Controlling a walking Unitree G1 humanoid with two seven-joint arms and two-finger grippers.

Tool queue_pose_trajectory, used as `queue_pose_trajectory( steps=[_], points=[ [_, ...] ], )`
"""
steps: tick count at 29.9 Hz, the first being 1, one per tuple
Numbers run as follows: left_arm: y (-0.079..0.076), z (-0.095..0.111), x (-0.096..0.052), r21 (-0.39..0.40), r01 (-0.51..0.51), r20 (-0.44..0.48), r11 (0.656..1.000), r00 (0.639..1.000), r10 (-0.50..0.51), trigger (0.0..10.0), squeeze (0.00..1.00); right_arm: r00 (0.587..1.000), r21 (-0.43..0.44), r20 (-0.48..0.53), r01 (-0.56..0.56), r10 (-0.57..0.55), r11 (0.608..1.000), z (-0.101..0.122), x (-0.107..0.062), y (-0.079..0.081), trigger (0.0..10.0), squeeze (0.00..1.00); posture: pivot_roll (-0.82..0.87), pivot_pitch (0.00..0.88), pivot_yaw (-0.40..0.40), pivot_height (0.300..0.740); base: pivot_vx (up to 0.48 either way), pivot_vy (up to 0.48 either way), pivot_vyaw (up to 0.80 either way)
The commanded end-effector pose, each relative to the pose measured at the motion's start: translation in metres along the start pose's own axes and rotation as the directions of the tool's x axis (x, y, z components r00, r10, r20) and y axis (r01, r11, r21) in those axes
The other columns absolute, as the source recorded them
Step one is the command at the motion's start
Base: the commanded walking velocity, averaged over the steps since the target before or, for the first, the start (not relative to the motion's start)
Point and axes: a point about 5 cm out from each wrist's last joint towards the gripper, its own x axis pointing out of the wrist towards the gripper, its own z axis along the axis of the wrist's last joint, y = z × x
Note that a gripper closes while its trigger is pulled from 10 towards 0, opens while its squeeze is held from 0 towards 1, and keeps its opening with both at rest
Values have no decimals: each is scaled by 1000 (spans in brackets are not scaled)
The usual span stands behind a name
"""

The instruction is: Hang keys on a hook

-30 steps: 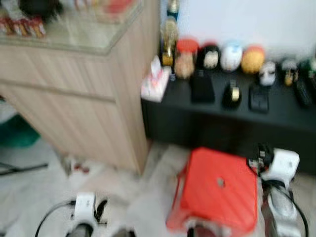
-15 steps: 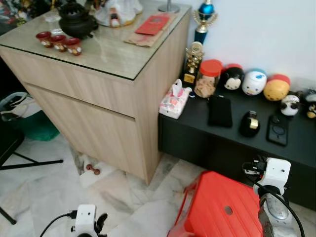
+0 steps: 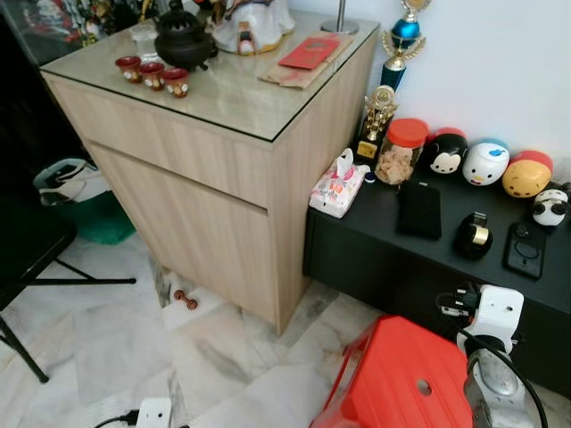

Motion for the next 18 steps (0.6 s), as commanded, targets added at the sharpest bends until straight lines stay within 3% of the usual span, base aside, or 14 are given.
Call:
queue_pose_trajectory(
  steps=[1, 12, 18],
  points=[
    [1, -10, -3, 6, -1, -47, 1000, 999, 1, 10000, 0, 999, 4, -29, 20, -20, 1000, -6, -2, -2, 10000, 0, -103, 21, 0, 740, -330, 0, 0],
    [10, -11, -3, 0, -23, -78, 1000, 997, 22, 10000, 0, 998, 12, -38, 42, -41, 999, -6, -1, -2, 10000, 0, -96, 41, -7, 740, -331, 0, 0],
    [6, -14, -3, -7, -27, -102, 1000, 994, 27, 10000, 0, 998, 21, -40, 49, -48, 999, -5, 1, -2, 10000, 0, -93, 41, -9, 740, -331, 0, 0]
  ],
)
